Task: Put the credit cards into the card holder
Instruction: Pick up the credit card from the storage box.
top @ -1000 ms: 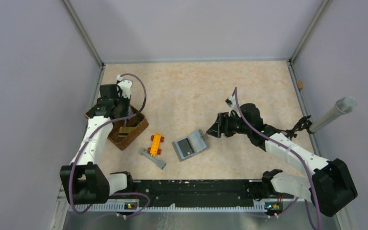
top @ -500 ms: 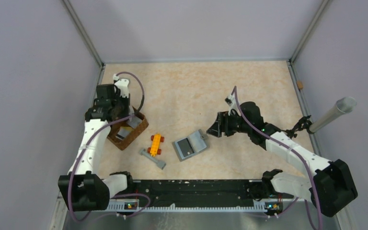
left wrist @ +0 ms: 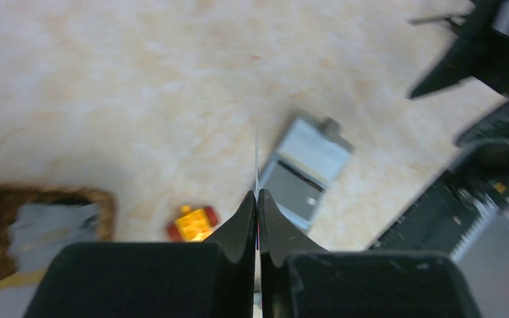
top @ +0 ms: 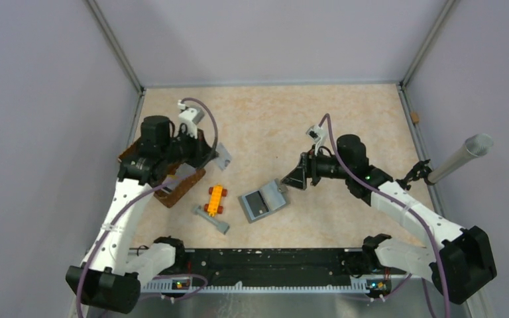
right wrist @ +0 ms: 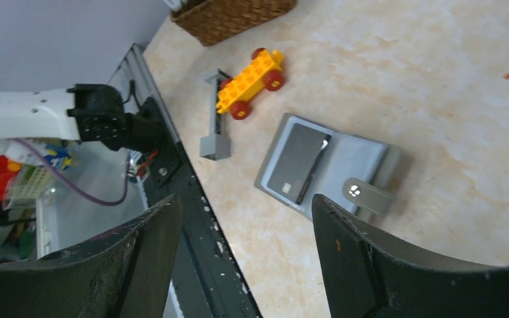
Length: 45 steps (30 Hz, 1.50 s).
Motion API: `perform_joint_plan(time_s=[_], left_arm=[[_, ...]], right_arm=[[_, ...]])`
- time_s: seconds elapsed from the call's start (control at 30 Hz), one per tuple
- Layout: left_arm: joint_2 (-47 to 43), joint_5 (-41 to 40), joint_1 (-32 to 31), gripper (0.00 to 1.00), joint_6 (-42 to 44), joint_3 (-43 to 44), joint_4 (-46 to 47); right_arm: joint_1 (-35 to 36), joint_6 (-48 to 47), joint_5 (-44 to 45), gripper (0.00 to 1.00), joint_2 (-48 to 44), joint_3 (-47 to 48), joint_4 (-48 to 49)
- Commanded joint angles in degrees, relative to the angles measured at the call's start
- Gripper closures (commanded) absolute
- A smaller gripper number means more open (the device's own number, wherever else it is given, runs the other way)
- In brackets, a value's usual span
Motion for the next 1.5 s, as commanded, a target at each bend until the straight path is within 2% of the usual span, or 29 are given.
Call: perform_joint_plan(time_s=[0.0,0.07,0.2,0.3,0.43,0.57,0.67,0.73,0.77,0.87,0.9,0.97,1.03,1.3,1.37,1.47], left_arm=[[1.1,13.5,-10.9,1.00,-4.8,-1.3,4.8],[1.6,18.2,-14.9,1.00,-7.4,-3.5,9.5],[2.8,24.2,-18.8,1.00,-13.1,-8.5,19.9],[4.1,25.7,-21.5,1.00,-16.2,-10.5,24.4],[5.0,25.9,-23.8,1.00,-18.5,-11.9,28.6],[5.1,25.8,-24.6,1.00,-21.3,-13.4,32.2],[4.9,25.3,-25.3,1.00,-23.6,-15.4,36.3],[4.6,24.6,-25.6,1.00,-25.4,-17.0,40.1],[4.3,24.3,-25.7,1.00,-26.5,-17.8,42.0],[2.9,21.9,-25.7,0.83,-31.1,-20.9,48.8],[2.5,21.3,-25.7,0.71,-32.9,-22.1,51.1],[1.5,19.2,-25.7,0.39,-35.6,-24.3,54.6],[0.7,18.3,-25.7,0.32,-38.6,-26.9,58.9],[1.1,16.4,-27.2,0.49,-48.7,-34.2,72.2],[1.4,15.8,-27.9,0.61,-49.7,-34.8,74.3],[1.1,14.1,-28.4,0.86,-50.2,-35.8,75.2]], right_arm=[[-0.3,1.0,-10.1,0.29,0.4,2.2,8.1],[-0.2,1.6,-12.0,0.29,0.5,2.0,9.9],[0.9,1.6,-14.4,0.29,0.9,2.2,10.5],[2.4,1.6,-15.1,0.31,2.2,2.7,11.0],[5.8,1.9,-16.0,0.39,4.9,3.6,12.5],[8.4,3.4,-16.0,0.54,6.9,3.8,15.6],[8.6,7.4,-17.6,0.70,7.8,2.4,21.6],[8.7,9.8,-17.4,0.88,8.1,1.4,25.7],[8.7,10.5,-17.1,1.00,8.1,0.9,26.7],[8.7,11.5,-14.4,1.00,7.4,-0.6,28.0],[8.7,11.7,-13.7,1.00,7.1,-1.0,28.4],[8.7,12.1,-11.6,1.00,6.2,-1.9,29.2],[8.6,13.3,-10.2,1.00,5.5,-2.7,30.9],[8.7,17.4,-10.2,1.00,5.8,-4.3,37.7],[8.7,17.6,-10.3,1.00,6.3,-4.4,37.6],[8.6,17.3,-9.1,1.00,6.0,-4.6,36.2]])
